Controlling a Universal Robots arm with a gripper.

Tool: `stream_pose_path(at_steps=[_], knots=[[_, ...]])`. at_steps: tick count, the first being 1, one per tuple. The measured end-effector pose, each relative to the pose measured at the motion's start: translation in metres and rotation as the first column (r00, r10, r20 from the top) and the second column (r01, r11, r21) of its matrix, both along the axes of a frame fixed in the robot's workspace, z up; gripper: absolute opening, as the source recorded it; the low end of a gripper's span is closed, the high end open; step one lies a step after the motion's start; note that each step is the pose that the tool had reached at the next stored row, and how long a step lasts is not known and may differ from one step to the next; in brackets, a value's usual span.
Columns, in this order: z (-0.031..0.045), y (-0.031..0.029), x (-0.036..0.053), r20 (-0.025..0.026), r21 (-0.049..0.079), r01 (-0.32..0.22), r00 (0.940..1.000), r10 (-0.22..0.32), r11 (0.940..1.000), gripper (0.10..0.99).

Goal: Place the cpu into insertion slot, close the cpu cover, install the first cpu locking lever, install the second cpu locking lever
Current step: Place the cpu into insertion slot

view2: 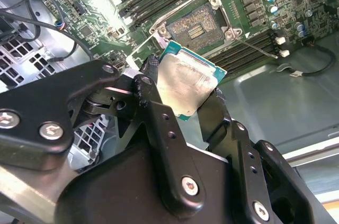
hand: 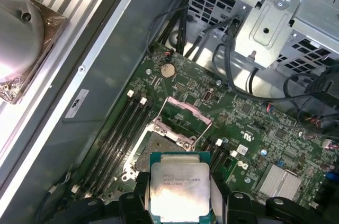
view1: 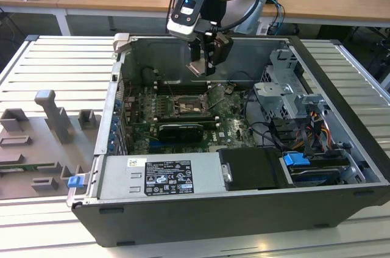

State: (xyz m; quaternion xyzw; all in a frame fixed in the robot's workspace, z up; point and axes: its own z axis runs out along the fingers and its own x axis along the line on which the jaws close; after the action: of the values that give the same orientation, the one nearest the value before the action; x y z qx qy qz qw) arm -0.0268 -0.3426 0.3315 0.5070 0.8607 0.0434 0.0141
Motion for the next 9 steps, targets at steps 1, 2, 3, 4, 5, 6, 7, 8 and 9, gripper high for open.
stream_pose_path(at_steps=[1, 2, 3, 4, 5, 6, 7, 8, 9], knots=[[0.0, 0.0, 0.0, 0.0, 0.0, 0.002, 1.0, -0.002, 1.0, 0.541], [-0.0001, 0.0, 0.0, -0.0001, 0.0, 0.006, 1.0, -0.006, 1.0, 0.541], [-0.0002, 0.0, 0.0, 0.0, 0.0, 0.009, 1.0, -0.009, 1.0, 0.541], [-0.0003, 0.0, 0.0, 0.0, 0.0, 0.012, 0.9999, -0.012, 0.9999, 0.541], [-0.0004, 0.0, 0.0, 0.0, 0.0, 0.014, 0.9999, -0.014, 0.9999, 0.541], [-0.0004, 0.0, 0.0, 0.0, 0.0, 0.018, 0.9998, -0.018, 0.9998, 0.541], [-0.0006, 0.0, 0.0, 0.0, 0.0, 0.024, 0.9997, -0.024, 0.9997, 0.541], [-0.0006, 0.0, 0.0, -0.0001, 0.0, 0.026, 0.9997, -0.026, 0.9997, 0.541], [-0.0006, 0.0, -0.0001, -0.0001, 0.0, 0.029, 0.9996, -0.029, 0.9996, 0.541]])
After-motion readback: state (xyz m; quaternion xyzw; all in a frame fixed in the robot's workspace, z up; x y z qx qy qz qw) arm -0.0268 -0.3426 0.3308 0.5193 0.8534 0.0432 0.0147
